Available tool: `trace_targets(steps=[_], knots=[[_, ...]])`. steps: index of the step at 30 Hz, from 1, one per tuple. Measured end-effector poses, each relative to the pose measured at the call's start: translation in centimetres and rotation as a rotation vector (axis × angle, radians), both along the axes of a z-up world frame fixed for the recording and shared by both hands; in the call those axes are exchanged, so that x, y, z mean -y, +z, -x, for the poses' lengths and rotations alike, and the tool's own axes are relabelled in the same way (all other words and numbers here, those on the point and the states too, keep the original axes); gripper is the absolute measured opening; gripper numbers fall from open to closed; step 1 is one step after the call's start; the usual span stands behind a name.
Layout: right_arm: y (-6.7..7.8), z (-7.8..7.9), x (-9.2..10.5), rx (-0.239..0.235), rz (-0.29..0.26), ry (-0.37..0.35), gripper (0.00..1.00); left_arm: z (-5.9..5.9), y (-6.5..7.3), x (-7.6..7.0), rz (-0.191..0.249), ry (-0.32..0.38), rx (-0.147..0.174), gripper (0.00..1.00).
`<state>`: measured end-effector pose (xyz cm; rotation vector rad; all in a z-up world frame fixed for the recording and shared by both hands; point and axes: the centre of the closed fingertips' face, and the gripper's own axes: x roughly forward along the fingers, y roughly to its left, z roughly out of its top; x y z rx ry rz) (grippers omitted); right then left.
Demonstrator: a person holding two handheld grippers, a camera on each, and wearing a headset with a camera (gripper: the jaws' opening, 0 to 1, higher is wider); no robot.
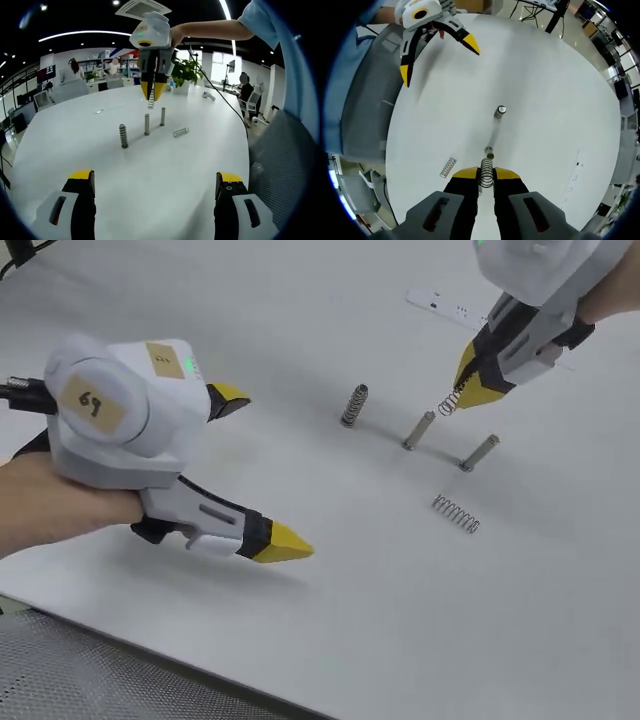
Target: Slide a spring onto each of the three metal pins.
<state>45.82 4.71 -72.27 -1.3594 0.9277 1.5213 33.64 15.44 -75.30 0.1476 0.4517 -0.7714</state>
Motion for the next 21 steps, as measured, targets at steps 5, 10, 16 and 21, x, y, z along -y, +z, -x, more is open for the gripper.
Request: trace_targets(steps=[5,10,16,21], knots=[[-0.18,-0.34,-0.38,-0.006,0.008,0.01,0.08,-0.14,0.35,0.04,0.014,0.006,0.003,0.98],[-0.35,-0.51,-0.24,-0.005,0.024,0.019,0.08,-0.23,0.52,0.01,0.034,0.016,-0.006,0.98],[-0.51,-0.48,-0.47,-0.012,0.027,0.024,0.08,-0.22,0.44,0.01,0.037,0.018,-0.013,0.98],[-0.73,-0.25,-0.49,-0.015,0.034,0.031,0.08,-0.2,0.44,0.1,0.038,0.018,-0.014,0.98]])
